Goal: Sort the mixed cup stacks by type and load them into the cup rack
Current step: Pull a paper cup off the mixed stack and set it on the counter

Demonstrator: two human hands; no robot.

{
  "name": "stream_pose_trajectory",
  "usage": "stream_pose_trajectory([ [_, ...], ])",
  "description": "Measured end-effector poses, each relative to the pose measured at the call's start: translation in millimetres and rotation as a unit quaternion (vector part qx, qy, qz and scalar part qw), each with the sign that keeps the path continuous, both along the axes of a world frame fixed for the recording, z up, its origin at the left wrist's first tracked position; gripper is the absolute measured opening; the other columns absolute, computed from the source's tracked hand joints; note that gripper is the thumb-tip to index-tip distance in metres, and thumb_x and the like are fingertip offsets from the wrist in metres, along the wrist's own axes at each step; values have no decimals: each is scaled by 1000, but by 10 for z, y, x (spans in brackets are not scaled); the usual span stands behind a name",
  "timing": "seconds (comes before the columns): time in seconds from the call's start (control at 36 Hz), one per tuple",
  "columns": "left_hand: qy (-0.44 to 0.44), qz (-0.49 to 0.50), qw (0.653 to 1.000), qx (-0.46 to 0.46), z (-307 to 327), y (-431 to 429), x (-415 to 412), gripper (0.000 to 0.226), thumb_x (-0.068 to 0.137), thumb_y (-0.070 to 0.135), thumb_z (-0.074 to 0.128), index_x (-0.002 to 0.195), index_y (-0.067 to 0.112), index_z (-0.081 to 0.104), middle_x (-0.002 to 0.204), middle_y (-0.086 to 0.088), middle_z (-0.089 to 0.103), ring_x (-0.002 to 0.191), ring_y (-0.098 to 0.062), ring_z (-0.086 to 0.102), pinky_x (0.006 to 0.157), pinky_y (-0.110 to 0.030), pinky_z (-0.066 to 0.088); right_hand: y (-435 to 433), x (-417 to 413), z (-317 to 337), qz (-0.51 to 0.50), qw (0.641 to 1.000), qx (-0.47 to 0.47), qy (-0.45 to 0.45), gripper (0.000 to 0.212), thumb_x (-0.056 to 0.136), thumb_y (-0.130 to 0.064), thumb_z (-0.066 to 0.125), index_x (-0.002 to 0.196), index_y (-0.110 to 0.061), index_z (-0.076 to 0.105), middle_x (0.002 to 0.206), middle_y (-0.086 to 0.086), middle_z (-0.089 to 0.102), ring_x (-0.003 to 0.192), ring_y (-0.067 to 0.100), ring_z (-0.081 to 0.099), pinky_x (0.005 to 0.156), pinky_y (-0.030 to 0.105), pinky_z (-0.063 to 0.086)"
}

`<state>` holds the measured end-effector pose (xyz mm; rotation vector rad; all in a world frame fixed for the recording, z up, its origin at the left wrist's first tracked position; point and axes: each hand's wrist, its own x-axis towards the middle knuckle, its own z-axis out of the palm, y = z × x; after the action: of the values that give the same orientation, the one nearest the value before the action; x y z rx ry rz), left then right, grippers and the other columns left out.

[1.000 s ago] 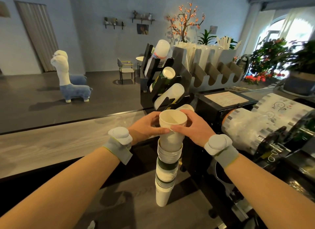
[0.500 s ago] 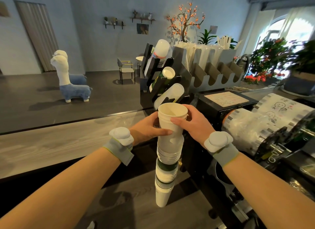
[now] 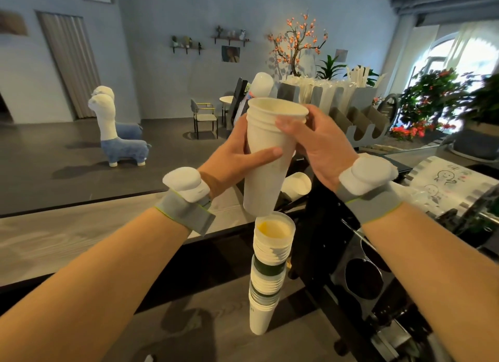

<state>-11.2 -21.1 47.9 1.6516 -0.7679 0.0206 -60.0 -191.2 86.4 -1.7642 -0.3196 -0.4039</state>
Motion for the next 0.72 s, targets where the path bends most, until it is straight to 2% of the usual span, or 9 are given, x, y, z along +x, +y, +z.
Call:
stream_pose_trajectory([
  [0.14,-2,10,1000,13,120,211,-87,75,78,48,75,133,46,24,122,18,56,107,-4,64,80,-26,57,202,-56,140,14,999,-36,-18,71,80,-44,73,141,-20,45,127,-4,58,114,8,58,96,27,50],
  [0.25,31,6,999,32,5,451,-134,68,68,53,74,120,56,30,123,17,56,109,-8,63,80,-27,58,377,-42,38,11,997,-74,-11,69,83,-44,73,142,-19,47,131,-2,57,117,12,56,100,30,48],
  [0.33,57,19,998,32,-149,781,-220,63,74,42,73,119,55,32,121,16,57,104,-3,65,74,-20,56,656,-50,-114,27,996,-88,6,65,85,-42,71,141,-18,48,130,-2,57,116,14,56,95,28,50],
  [0.39,82,22,996,25,-266,923,-266,67,68,44,76,119,55,33,122,15,57,104,-1,65,77,-20,55,790,-49,-239,42,996,-73,26,65,83,-43,73,139,-19,50,127,-3,59,114,13,57,94,30,52],
  [0.47,117,42,992,16,-479,1170,-379,72,61,48,76,119,57,34,127,10,57,113,-10,62,89,-28,54,1038,-35,-461,45,996,-65,52,65,78,-48,76,133,-22,55,122,-5,62,109,11,59,94,33,54],
  [0.58,158,81,984,-1,-790,1515,-519,70,62,44,77,120,54,39,122,11,64,114,-14,64,92,-34,55,1383,-34,-780,64,993,-24,100,56,75,-50,77,122,-23,61,110,-5,67,101,13,64,91,40,57],
  [0.67,187,103,977,11,-1007,1710,-598,78,60,51,84,124,51,40,132,1,60,121,-24,60,102,-51,49,1585,-81,-982,88,986,-2,144,56,75,-53,75,120,-23,60,109,-2,67,101,17,65,86,36,59],
  [0.72,201,126,971,26,-1170,1832,-664,92,51,62,88,128,46,41,132,-1,60,120,-25,60,103,-54,47,1686,-104,-1122,96,981,20,169,46,79,-50,74,115,-24,61,108,-1,67,100,18,66,81,33,60],
])
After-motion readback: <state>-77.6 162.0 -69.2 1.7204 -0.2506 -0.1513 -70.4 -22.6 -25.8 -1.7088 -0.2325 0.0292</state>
